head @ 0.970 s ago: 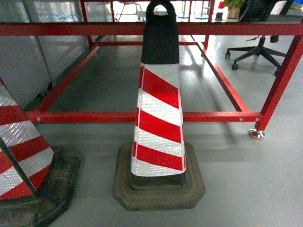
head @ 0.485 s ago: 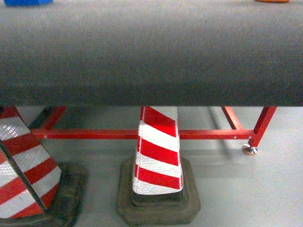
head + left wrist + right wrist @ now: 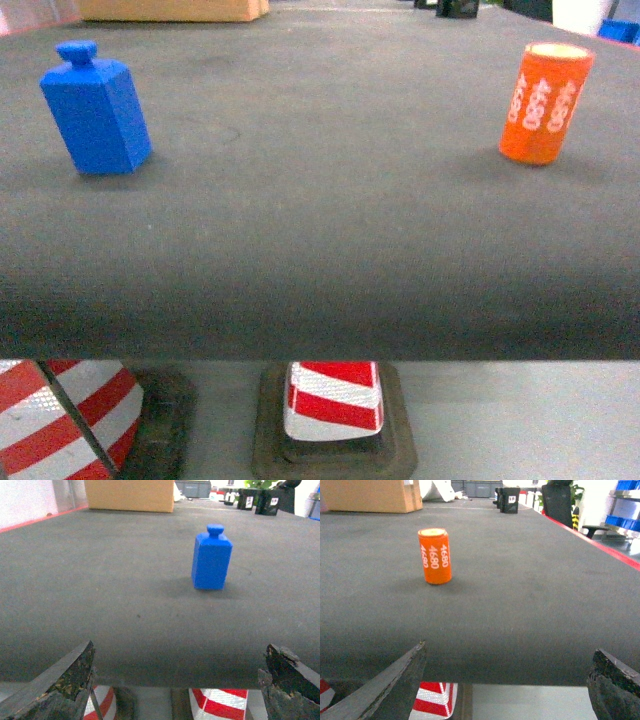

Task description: Sort blue parts and orange caps into right shelf containers

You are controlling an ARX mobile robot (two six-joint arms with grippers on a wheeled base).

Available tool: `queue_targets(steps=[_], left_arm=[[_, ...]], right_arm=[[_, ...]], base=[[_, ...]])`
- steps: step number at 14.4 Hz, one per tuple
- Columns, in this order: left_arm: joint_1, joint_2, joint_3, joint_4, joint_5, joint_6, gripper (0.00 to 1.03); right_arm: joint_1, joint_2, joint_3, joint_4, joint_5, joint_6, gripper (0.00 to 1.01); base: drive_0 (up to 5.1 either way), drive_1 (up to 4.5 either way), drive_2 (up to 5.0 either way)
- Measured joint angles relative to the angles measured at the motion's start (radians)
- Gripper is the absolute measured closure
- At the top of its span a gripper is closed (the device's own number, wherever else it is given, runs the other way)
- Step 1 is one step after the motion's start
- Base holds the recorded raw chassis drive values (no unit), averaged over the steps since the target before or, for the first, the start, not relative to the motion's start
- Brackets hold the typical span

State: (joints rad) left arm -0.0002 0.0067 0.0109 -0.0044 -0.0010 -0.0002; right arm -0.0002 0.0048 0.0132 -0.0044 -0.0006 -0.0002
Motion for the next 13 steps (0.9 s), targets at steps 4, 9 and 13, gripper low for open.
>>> queue_targets(steps=[4,9,13], left_arm=[[0.0,0.0,0.0,0.003,0.001,0.0,0.05],[0.0,0.0,0.0,0.0,0.0,0.0,0.05],[0.0,0.0,0.0,0.0,0.0,0.0,0.05]], right_arm=[[0.0,0.0,0.0,0.003,0.0,0.0,0.03],[0.0,0.0,0.0,-0.001,0.0,0.001,0.03],[0.0,0.0,0.0,-0.001,0.0,0.001,0.03]], base=[[0.0,0.0,0.0],[0.0,0.0,0.0],[0.0,0.0,0.0]])
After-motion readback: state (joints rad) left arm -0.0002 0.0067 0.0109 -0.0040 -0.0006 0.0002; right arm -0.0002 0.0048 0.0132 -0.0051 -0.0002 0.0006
